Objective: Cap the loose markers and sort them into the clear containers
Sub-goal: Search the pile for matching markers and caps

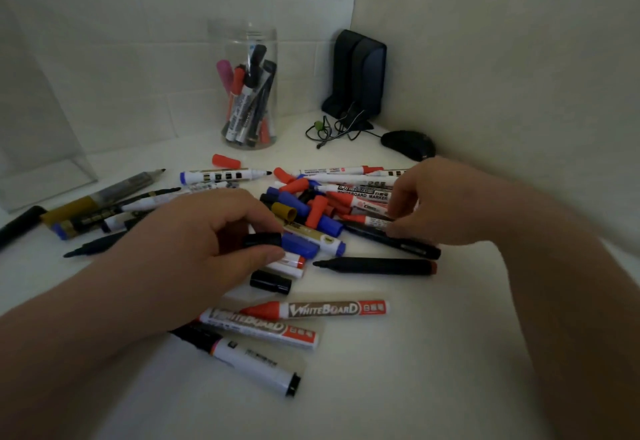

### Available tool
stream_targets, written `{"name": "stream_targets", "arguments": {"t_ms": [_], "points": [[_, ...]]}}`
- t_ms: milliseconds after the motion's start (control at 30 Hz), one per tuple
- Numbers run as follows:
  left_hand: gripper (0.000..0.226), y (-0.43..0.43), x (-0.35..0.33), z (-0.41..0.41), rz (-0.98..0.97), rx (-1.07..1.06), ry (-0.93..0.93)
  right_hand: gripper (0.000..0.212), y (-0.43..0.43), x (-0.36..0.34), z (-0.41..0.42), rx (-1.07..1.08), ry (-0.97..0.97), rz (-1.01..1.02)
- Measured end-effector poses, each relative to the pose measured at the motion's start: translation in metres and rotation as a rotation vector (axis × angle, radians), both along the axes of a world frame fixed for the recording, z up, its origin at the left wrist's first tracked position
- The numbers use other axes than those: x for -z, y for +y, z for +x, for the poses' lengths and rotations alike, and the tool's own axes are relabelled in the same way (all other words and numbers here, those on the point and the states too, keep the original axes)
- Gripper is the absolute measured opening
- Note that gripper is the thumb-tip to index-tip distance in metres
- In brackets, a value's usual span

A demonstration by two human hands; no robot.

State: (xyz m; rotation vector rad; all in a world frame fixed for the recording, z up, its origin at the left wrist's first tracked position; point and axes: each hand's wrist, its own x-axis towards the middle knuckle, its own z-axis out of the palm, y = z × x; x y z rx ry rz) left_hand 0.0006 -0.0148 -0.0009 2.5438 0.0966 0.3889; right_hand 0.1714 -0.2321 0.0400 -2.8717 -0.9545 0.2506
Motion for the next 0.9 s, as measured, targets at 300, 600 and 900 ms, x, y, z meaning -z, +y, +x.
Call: {"name": "stream_targets", "arguments": {"t_ms": [300, 600, 900], "points": [[0.032, -0.004, -0.001, -0.002, -0.140, -0.069, -0.033, 0.029, 0.016, 0.006, -0.008, 0.000, 0.060, -0.151], [0.028, 0.000, 0.005, 0.004, -0.854, -0.041, -0.067, 0.014, 0.001, -0.013, -0.015, -0.073, -0.078, 0.269], [0.017, -0.002, -0.001, 0.009, -1.520, 0.200, -0.206, 0.026, 0.012, -0.009, -0.059, -0.503, 0.266, 0.831]]}}
